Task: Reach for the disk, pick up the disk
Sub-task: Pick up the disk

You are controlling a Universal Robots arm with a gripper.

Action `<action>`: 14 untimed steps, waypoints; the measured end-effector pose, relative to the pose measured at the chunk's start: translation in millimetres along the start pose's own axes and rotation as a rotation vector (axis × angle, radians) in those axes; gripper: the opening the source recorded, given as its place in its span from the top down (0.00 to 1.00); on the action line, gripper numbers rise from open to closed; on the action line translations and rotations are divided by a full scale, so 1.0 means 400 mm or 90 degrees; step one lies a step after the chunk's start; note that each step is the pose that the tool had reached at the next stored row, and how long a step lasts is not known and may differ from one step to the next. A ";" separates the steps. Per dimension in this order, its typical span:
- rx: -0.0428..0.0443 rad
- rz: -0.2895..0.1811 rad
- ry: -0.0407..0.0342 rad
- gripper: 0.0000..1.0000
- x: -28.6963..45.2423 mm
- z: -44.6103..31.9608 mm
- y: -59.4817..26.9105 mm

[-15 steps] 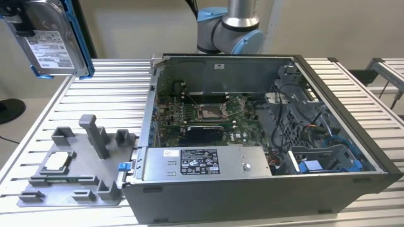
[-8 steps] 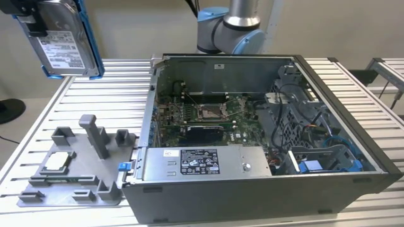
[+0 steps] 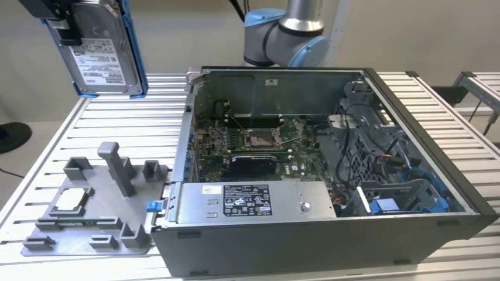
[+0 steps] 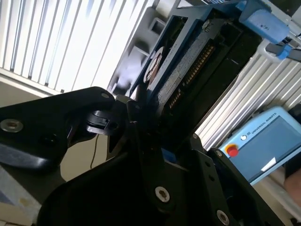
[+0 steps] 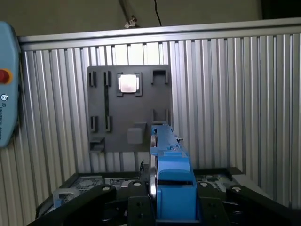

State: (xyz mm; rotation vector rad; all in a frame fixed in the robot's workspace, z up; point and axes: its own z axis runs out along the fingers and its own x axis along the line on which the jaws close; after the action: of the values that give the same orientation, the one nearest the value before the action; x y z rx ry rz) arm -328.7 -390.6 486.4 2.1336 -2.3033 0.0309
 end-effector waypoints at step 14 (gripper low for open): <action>0.0006 0.000 0.0077 1.00 -0.011 0.002 -0.140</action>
State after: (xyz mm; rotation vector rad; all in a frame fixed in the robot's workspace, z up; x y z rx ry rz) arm -272.4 -390.6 486.4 2.1281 -2.2971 0.0449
